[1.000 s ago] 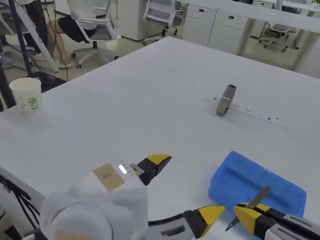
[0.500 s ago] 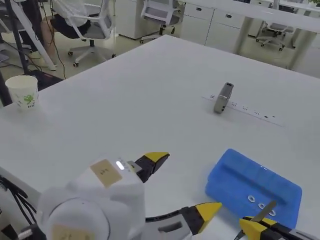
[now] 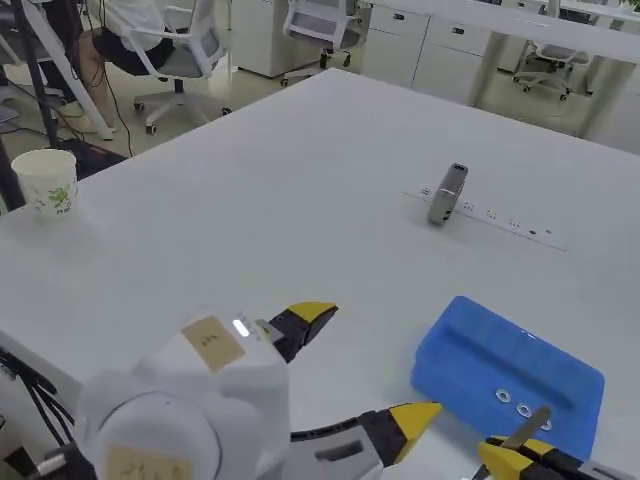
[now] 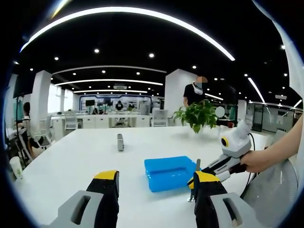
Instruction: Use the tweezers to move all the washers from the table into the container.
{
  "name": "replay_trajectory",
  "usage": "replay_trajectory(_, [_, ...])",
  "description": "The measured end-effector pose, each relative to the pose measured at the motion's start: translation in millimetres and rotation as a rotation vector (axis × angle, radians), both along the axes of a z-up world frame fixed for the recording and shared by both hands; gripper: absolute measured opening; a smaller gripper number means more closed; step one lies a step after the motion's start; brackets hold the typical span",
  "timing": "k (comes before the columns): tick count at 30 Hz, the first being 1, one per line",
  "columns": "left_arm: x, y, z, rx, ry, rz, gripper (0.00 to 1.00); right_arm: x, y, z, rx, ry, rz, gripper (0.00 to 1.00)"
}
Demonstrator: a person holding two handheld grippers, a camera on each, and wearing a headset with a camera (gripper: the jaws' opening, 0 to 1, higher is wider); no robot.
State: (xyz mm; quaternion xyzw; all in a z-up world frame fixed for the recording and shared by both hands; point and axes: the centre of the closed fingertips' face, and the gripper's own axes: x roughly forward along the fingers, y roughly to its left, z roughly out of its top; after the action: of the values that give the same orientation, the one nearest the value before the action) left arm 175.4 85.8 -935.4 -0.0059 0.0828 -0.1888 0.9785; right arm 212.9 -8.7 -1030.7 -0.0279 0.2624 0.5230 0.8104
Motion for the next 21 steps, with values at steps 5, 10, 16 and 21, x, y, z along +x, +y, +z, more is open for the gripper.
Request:
replay_trajectory(5, [-0.1, -0.4, -0.1, 0.002, 0.001, -0.002, 0.63, -6.4, 2.7, 0.1, 0.002, -0.004, 0.028, 0.04])
replay_trajectory(10, [0.0, 0.1, -0.4, 0.004, 0.002, 0.000, 0.63, -20.5, 5.1, -1.7, -0.027, -0.029, 0.075, 0.04])
replay_trajectory(16, [-0.1, -0.6, -1.2, 0.009, 0.005, -0.004, 0.62, -33.9, 12.5, -1.7, -0.040, -0.040, 0.126, 0.03])
replay_trajectory(21, [-0.3, -1.0, -2.1, 0.015, 0.008, -0.007, 0.62, -38.5, 20.9, -1.8, -0.059, -0.051, 0.167, 0.03])
